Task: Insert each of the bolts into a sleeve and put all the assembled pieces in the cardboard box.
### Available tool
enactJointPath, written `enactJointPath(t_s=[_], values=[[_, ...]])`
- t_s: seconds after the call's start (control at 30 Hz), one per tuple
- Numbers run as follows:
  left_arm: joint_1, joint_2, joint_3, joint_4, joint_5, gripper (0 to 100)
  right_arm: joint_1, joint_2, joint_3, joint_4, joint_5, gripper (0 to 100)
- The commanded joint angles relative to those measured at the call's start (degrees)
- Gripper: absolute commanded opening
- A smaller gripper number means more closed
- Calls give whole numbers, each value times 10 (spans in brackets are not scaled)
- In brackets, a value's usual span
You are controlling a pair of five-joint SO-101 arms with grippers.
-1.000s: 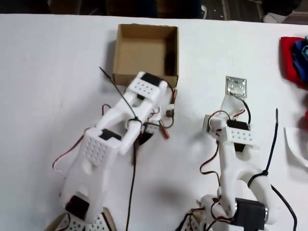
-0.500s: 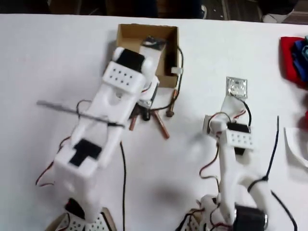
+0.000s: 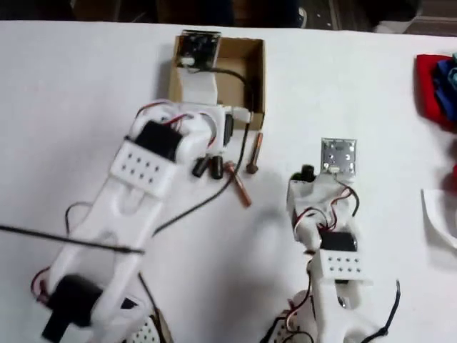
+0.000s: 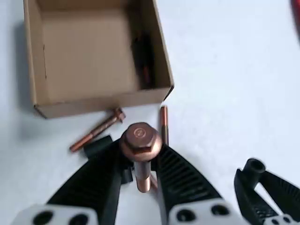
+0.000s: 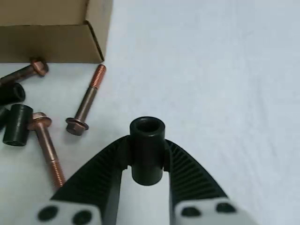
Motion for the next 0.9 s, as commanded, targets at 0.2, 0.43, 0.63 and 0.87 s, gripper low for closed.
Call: enactJointPath(t_s=[0.2,0.43,0.63,0.87], values=[[48,-166,143,-295,4,27,-124,-44,8,-136,-1,23],[88,-171,145,-311,4,27,-155,-44,49,-316,0,23],[87,-171,145,-308,4,27,-155,-44,49,-349,0,23],[85,-171,179,-307,4,27,-155,-44,47,-349,0,23]])
